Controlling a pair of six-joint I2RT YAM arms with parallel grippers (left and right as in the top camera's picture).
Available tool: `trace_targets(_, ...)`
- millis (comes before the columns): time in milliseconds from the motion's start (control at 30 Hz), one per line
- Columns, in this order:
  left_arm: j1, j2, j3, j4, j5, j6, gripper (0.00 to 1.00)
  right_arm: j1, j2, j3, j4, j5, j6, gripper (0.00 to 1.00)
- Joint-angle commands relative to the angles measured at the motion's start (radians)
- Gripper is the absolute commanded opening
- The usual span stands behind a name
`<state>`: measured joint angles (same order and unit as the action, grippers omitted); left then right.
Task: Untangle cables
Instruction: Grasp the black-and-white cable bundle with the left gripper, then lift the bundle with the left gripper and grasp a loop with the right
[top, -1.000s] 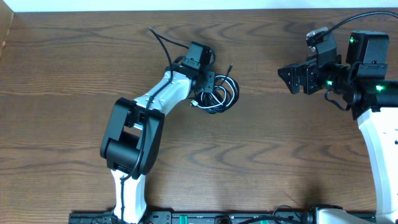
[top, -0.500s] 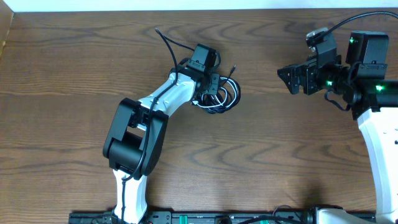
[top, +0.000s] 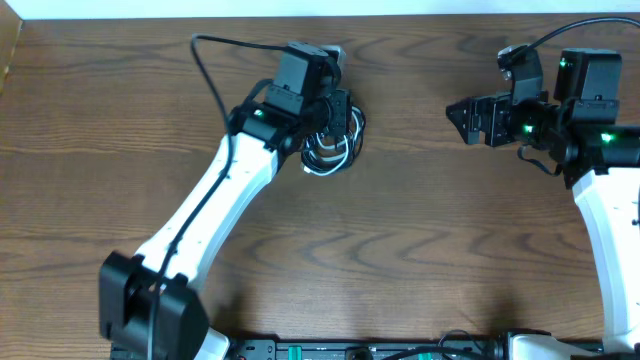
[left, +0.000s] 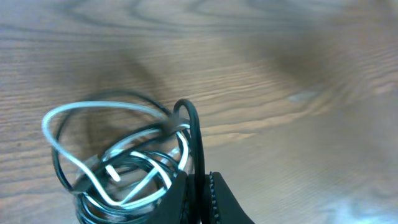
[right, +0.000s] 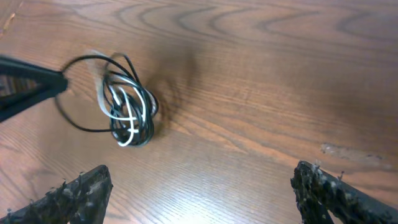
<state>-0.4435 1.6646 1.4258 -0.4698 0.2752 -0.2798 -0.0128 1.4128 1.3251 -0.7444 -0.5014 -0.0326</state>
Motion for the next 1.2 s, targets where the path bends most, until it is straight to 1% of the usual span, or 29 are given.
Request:
trace_targets(0, 0.001, 0.005, 0.013, -0.020, 0.097, -0.057, 0.07, 0.022, 0.024, 0.002, 0.009, -0.039, 0.045, 0.89)
trace_targets(100, 0.001, 0.006, 0.013, -0.024, 0.156, -0.069, 0.07, 0.055, 0.044, 0.002, 0.026, -0.068, 0.048, 0.88)
trace_targets(300, 0.011, 0.005, 0.013, -0.018, 0.200, -0.146, 0.07, 0.116, 0.100, 0.002, 0.055, -0.066, 0.090, 0.87)
trace_targets(400, 0.035, 0.005, 0.013, 0.012, 0.298, -0.183, 0.07, 0.137, 0.137, 0.002, 0.061, -0.066, 0.100, 0.86)
trace_targets(533, 0.086, 0.005, 0.013, 0.071, 0.435, -0.265, 0.07, 0.151, 0.179, 0.002, 0.061, -0.066, 0.100, 0.86)
trace_targets(733, 0.134, 0.005, 0.013, 0.155, 0.611, -0.362, 0.07, 0.154, 0.204, 0.002, 0.073, -0.067, 0.100, 0.87)
trace_targets(867, 0.142, 0.005, 0.013, 0.181, 0.655, -0.415, 0.07, 0.164, 0.205, 0.002, 0.096, -0.067, 0.100, 0.88)
trace_targets(1167, 0.142, 0.005, 0.013, 0.237, 0.686, -0.510, 0.08, 0.198, 0.209, 0.002, 0.129, -0.062, 0.100, 0.87)
